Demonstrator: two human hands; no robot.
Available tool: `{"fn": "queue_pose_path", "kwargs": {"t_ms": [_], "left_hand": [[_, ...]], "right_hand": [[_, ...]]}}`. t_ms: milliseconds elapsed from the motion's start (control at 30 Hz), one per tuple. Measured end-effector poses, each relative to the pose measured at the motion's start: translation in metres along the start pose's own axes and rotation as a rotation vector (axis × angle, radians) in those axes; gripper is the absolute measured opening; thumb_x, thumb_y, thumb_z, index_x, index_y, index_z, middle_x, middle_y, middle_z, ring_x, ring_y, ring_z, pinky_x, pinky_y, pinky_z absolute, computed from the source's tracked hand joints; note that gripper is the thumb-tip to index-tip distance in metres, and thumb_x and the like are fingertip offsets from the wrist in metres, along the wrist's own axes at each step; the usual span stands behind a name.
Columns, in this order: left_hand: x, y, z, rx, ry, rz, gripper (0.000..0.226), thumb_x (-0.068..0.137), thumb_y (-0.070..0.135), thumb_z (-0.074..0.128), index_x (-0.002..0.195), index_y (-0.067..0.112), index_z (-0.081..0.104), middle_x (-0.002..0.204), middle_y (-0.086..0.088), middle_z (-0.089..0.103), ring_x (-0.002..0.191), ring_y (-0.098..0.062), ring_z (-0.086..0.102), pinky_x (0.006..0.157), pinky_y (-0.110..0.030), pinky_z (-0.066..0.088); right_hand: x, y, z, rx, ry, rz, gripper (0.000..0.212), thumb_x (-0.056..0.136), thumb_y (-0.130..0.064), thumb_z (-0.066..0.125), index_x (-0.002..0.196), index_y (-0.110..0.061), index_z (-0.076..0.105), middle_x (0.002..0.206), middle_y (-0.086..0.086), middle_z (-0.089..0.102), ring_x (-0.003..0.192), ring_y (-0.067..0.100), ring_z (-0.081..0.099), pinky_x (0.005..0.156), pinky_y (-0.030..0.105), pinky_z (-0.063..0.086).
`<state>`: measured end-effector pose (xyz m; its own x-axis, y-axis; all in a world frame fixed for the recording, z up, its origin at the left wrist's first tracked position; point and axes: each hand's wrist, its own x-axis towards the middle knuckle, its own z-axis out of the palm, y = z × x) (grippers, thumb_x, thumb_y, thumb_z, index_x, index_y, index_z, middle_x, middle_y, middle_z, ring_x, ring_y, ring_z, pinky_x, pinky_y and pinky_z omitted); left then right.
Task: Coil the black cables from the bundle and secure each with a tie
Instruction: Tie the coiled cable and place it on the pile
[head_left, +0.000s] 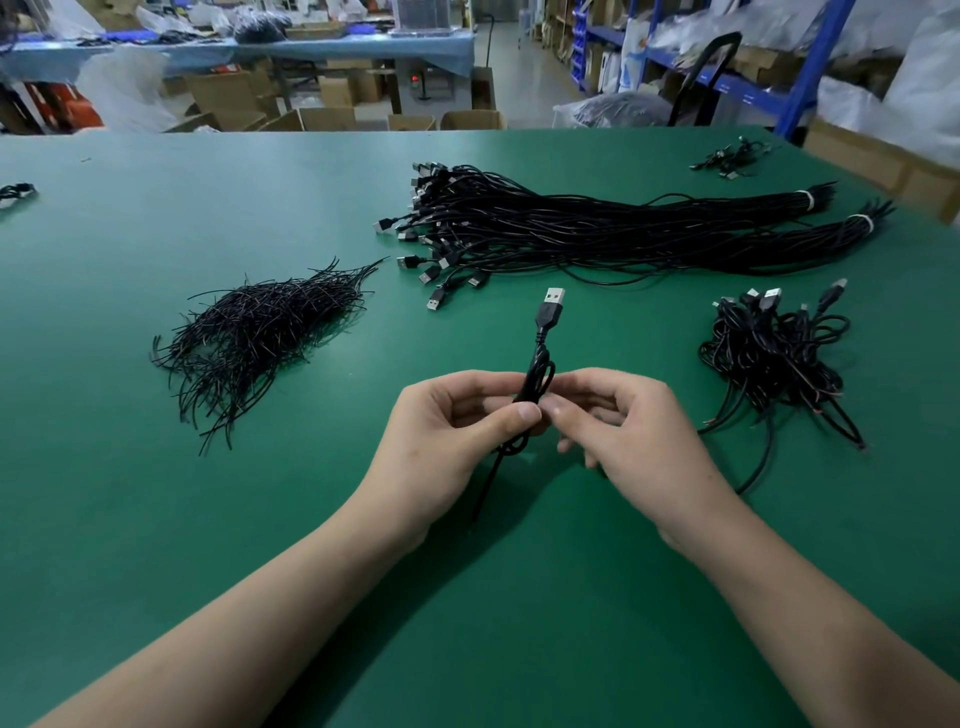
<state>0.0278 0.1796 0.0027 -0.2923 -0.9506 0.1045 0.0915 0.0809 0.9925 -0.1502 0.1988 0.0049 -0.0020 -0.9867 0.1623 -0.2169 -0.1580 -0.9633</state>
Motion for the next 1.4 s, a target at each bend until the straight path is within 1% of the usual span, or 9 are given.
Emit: {"fn": "queue_pose_path", "kwargs": {"t_ms": [167,400,600,767,867,1167,1267,1333,1400], "left_hand": [[0.000,0.000,0.000,0.081,0.016,0.065,0.020,0.085,0.008,0.078,0.102,0.018,0.080,0.088,-0.009,0.078,0.082,-0.018,0.074,0.077,-0.024,0.058],[0.001,0.001,0.002,0.090,-0.001,0.052,0.018,0.090,0.005,0.073,0.104,0.017,0.077,0.083,-0.005,0.078,0.078,-0.016,0.074,0.075,-0.023,0.057],[-0.001,-0.001,0.003,0.069,0.013,0.059,0.016,0.094,0.007,0.070,0.102,0.019,0.077,0.094,-0.012,0.077,0.082,-0.025,0.077,0.077,-0.027,0.060],[-0.002,-0.006,0.003,0.167,0.037,0.083,0.013,0.095,0.014,0.070,0.102,0.023,0.075,0.095,0.002,0.077,0.083,-0.021,0.077,0.077,-0.029,0.061],[-0.002,-0.007,0.002,0.198,0.045,0.071,0.009,0.094,0.015,0.071,0.102,0.020,0.072,0.095,-0.001,0.077,0.082,-0.018,0.077,0.077,-0.033,0.061],[0.003,0.008,-0.014,0.066,-0.275,-0.070,0.021,0.091,0.007,0.069,0.112,0.007,0.072,0.095,-0.018,0.066,0.084,-0.020,0.074,0.073,-0.028,0.058],[0.004,0.009,-0.018,0.013,-0.330,-0.083,0.013,0.091,0.006,0.070,0.104,0.005,0.072,0.092,-0.022,0.062,0.080,-0.021,0.072,0.069,-0.028,0.056],[0.005,0.008,-0.019,-0.012,-0.341,-0.091,0.027,0.090,0.008,0.069,0.106,-0.012,0.061,0.090,-0.020,0.067,0.076,-0.018,0.071,0.065,-0.027,0.055],[0.006,0.009,-0.019,-0.025,-0.330,-0.089,0.025,0.089,0.009,0.068,0.104,-0.010,0.063,0.088,-0.018,0.068,0.076,-0.019,0.071,0.064,-0.027,0.054]], "right_hand": [[0.002,0.003,-0.002,0.135,-0.059,0.115,0.016,0.091,-0.018,0.072,0.086,-0.031,0.080,0.060,-0.011,0.064,0.052,-0.002,0.048,0.050,0.012,0.038],[0.003,0.004,-0.005,0.212,-0.075,0.162,0.005,0.086,-0.017,0.076,0.088,-0.020,0.080,0.069,-0.001,0.068,0.062,0.007,0.054,0.049,0.017,0.040],[0.003,0.001,-0.005,0.220,-0.075,0.151,0.007,0.087,-0.013,0.074,0.094,-0.010,0.074,0.069,0.000,0.068,0.059,0.007,0.055,0.049,0.018,0.037],[0.003,0.000,-0.005,0.225,-0.075,0.141,0.009,0.088,-0.007,0.073,0.096,-0.003,0.071,0.067,-0.005,0.070,0.052,0.002,0.052,0.048,0.010,0.038],[0.003,0.001,-0.004,0.240,-0.083,0.142,0.006,0.089,-0.004,0.072,0.095,-0.003,0.071,0.066,-0.008,0.069,0.051,-0.001,0.054,0.048,0.008,0.038],[0.000,-0.003,-0.008,0.147,-0.194,0.184,0.011,0.089,-0.009,0.073,0.099,-0.005,0.073,0.088,0.017,0.076,0.071,0.011,0.066,0.057,0.016,0.045],[-0.002,-0.006,-0.009,0.234,-0.280,0.216,0.011,0.088,-0.016,0.072,0.097,-0.010,0.072,0.075,0.006,0.071,0.058,0.007,0.055,0.050,0.012,0.040],[-0.003,-0.008,-0.010,0.274,-0.326,0.235,0.019,0.082,-0.024,0.072,0.097,-0.013,0.070,0.072,0.002,0.067,0.055,0.007,0.051,0.046,0.011,0.036],[-0.003,-0.009,-0.010,0.263,-0.336,0.230,0.026,0.079,-0.028,0.072,0.100,-0.012,0.068,0.074,0.001,0.067,0.055,0.008,0.050,0.045,0.013,0.034]]}}
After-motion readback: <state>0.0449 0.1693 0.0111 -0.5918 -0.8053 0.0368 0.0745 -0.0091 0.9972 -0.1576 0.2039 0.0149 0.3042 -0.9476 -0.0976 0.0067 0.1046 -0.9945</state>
